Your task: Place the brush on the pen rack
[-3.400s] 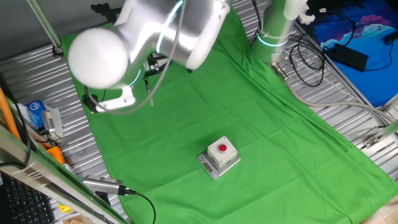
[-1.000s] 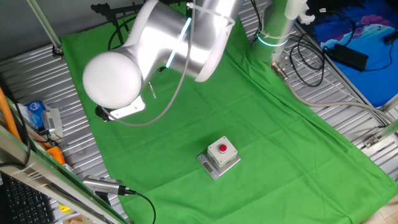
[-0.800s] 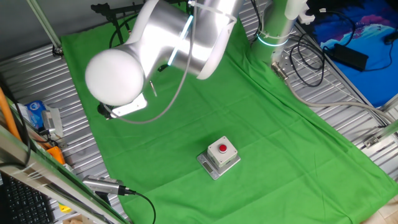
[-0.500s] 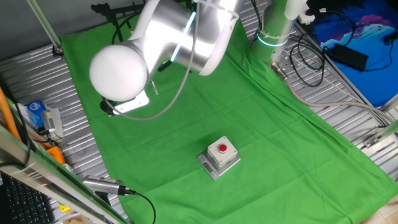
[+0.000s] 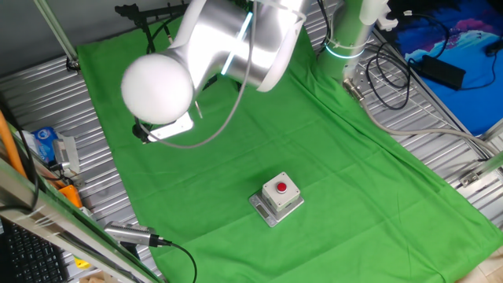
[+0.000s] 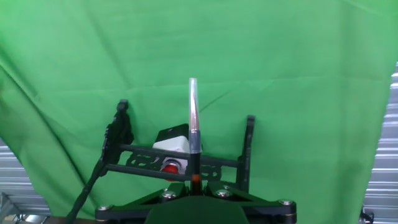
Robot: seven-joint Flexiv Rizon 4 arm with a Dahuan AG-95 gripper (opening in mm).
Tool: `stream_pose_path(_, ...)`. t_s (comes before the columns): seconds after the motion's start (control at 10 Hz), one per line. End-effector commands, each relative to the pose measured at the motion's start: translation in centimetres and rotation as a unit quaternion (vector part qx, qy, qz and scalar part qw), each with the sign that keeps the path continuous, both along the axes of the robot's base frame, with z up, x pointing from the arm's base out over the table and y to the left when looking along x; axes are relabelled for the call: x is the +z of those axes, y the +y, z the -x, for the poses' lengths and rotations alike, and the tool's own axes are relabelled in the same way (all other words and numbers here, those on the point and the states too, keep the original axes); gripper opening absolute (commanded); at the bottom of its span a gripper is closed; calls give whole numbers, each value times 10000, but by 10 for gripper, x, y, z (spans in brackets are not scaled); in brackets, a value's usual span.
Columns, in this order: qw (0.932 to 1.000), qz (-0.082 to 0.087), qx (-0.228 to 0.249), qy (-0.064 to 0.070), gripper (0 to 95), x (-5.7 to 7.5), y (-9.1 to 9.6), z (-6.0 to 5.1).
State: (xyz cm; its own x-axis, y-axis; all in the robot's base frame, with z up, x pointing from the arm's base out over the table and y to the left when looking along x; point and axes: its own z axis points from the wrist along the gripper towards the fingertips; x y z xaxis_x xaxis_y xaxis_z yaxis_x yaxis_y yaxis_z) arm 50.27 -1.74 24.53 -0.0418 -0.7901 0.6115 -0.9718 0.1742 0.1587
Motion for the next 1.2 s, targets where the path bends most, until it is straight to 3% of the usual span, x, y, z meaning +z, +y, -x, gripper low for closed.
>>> stream_pose_path(0.1,10000,0,11,-38,0,-1,0,0)
stream_pose_path(1.2,9999,8,87,-80,0,2,1,-10)
